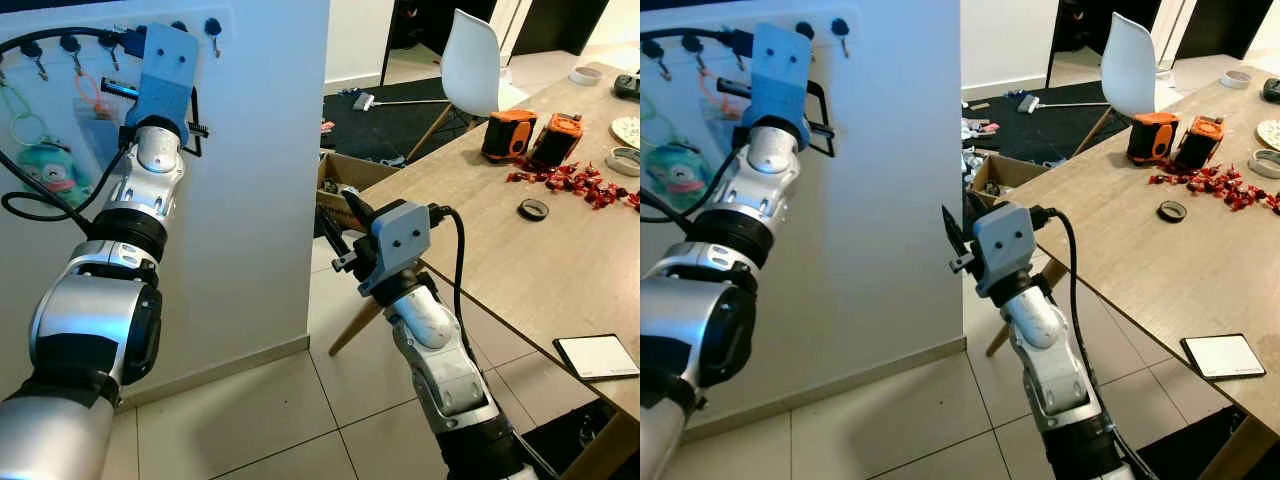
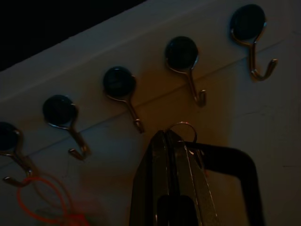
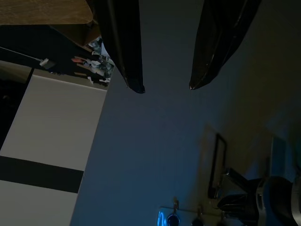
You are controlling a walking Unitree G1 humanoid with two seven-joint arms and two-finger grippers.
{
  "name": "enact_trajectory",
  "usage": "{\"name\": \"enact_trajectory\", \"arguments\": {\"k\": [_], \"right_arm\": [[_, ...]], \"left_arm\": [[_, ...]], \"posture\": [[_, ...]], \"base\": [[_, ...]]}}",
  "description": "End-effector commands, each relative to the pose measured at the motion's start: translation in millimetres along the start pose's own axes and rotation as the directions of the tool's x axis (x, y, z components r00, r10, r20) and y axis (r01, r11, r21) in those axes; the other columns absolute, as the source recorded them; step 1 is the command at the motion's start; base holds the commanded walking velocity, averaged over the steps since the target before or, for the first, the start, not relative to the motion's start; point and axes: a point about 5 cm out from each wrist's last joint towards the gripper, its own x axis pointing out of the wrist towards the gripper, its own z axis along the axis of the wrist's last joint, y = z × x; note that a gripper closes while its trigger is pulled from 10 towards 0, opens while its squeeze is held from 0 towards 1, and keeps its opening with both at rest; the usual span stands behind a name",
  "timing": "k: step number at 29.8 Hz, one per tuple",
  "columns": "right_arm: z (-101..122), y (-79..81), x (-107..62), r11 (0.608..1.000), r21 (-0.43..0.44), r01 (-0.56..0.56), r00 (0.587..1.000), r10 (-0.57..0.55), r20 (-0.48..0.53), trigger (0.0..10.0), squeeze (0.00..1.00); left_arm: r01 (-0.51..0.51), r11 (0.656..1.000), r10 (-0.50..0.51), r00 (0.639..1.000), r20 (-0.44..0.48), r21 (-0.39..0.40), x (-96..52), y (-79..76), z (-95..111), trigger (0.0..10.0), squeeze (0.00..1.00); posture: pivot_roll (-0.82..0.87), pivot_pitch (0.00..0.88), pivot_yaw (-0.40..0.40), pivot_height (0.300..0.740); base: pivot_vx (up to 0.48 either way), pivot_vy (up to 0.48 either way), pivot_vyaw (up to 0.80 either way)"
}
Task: Hang keys on a hook
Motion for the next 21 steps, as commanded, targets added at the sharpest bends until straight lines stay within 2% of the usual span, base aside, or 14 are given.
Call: {"name": "enact_trajectory", "arguments": {"k": [1, 7, 9, 15, 21], "right_arm": [[0.2, 2.3, -1.9, 1.0, 0.0, -0.005, 1.0, 0.005, 0.001, 10.0, 0.0], [0.4, 2.5, -2.2, 1.0, 0.0, -0.004, 1.0, 0.004, 0.001, 10.0, 0.0], [0.0, 1.7, -3.4, 1.0, -0.001, 0.001, 1.0, -0.001, -0.002, 10.0, 0.0], [-0.4, 1.9, -3.2, 1.0, 0.001, 0.0, 1.0, 0.0, -0.003, 10.0, 0.0], [-0.6, 3.4, -1.3, 1.0, 0.006, -0.008, 1.0, 0.008, -0.001, 10.0, 0.0]], "left_arm": [[-0.012, 1.0, 0.012, 1.0, 0.01, 0.0, 1.9, 0.6, 5.0, 10.0, 0.0], [-0.04, 0.999, 0.04, 0.999, 0.037, -0.008, 4.3, 7.5, 12.0, 10.0, 0.0], [-0.089, 0.996, 0.089, 0.994, 0.06, -0.007, 5.2, 18.6, 14.5, 10.0, 0.0], [-0.13, 0.991, 0.13, 0.989, 0.07, -0.004, 5.2, 31.4, 13.7, 10.0, 0.0], [-0.144, 0.989, 0.143, 0.988, 0.056, 0.012, 4.3, 36.1, 7.8, 10.0, 0.0]], "posture": [[0.01, 0.217, 0.062, 0.74], [0.01, 0.218, 0.065, 0.74], [0.0, 0.219, 0.066, 0.74], [0.01, 0.221, 0.061, 0.74], [0.02, 0.223, 0.054, 0.74]], "base": [[0.0, 0.0, 0.0], [0.0, 0.0, 0.0], [0.0, 0.0, 0.0], [0.0, 0.0, 0.0], [0.0, 0.0, 0.0]]}}
